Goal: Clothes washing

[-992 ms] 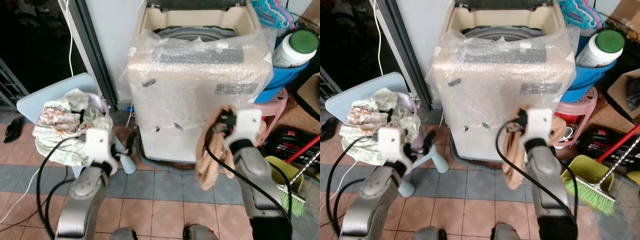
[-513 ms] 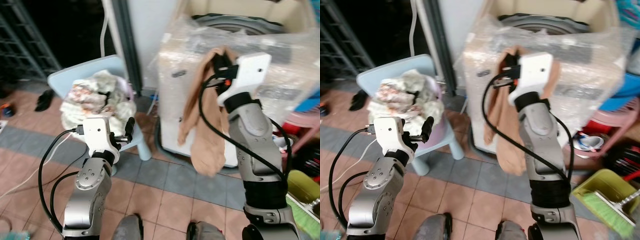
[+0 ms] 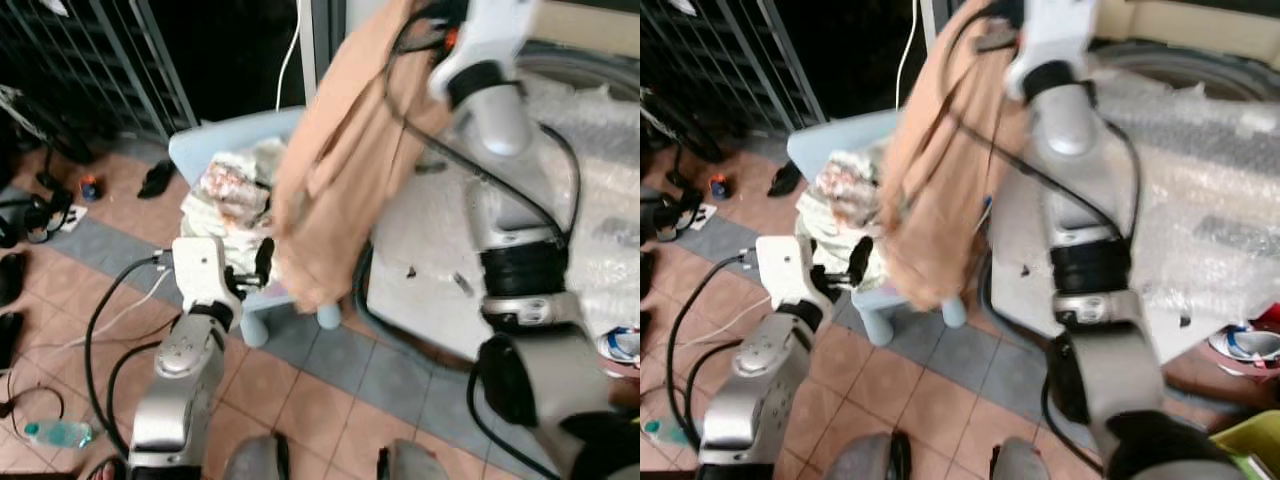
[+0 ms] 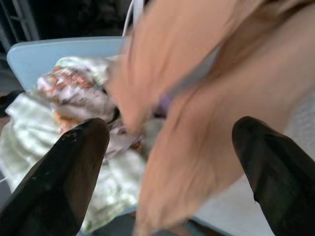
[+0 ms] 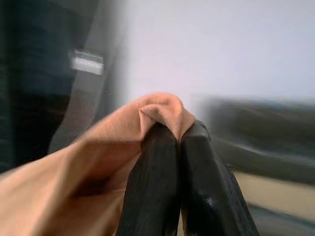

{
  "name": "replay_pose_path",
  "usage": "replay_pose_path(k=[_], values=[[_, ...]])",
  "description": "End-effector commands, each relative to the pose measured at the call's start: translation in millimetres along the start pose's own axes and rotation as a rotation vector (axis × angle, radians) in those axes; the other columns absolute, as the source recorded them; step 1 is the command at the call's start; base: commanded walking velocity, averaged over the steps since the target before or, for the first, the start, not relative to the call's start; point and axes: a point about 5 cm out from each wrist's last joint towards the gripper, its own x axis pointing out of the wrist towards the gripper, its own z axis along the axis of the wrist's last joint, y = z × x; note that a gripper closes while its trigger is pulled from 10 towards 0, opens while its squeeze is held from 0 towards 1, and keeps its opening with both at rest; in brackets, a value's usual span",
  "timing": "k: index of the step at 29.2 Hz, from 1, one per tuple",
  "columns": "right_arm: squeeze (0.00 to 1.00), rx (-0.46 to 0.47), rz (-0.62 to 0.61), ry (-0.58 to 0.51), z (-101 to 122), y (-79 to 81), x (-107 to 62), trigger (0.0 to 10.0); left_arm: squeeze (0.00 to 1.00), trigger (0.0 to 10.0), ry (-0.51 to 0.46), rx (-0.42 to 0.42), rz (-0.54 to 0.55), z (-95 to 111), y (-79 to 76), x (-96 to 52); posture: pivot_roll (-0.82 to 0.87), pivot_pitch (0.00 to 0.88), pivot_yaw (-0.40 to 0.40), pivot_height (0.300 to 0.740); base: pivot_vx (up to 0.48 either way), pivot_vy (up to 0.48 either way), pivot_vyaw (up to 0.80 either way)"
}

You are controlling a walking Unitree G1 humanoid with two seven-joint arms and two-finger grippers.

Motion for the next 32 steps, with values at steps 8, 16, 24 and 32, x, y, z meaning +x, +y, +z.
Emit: replay_pose_path(k=[8,16,24,32], values=[[0.00,-0.027,-0.187,0.025,-9.3,-40.0,3.0,10.0,0.00,10.0,0.012,-0.004,0.054,-4.0,10.9,1.3,-0.01,0.073,0.048,0.740,0.308,0.000,-0.17],[0.00,-0.120,-0.447,-0.043,4.3,-88.0,5.7,10.0,0.00,10.0,0.029,-0.008,0.059,-6.4,11.2,5.0,-0.02,0.066,0.051,0.740,0.000,0.000,-0.79],[0.00,-0.106,-0.318,-0.014,-7.6,-72.4,9.4,10.0,0.00,10.0,-0.001,-0.014,0.056,-2.7,11.5,6.7,-0.02,0.061,0.042,0.740,0.000,0.000,-0.60],[0.00,-0.012,-0.012,0.046,-34.2,-14.6,-3.3,10.0,0.00,10.0,-0.006,-0.015,0.066,-2.5,13.9,6.1,-0.02,0.059,0.043,0.740,0.237,0.000,0.00]])
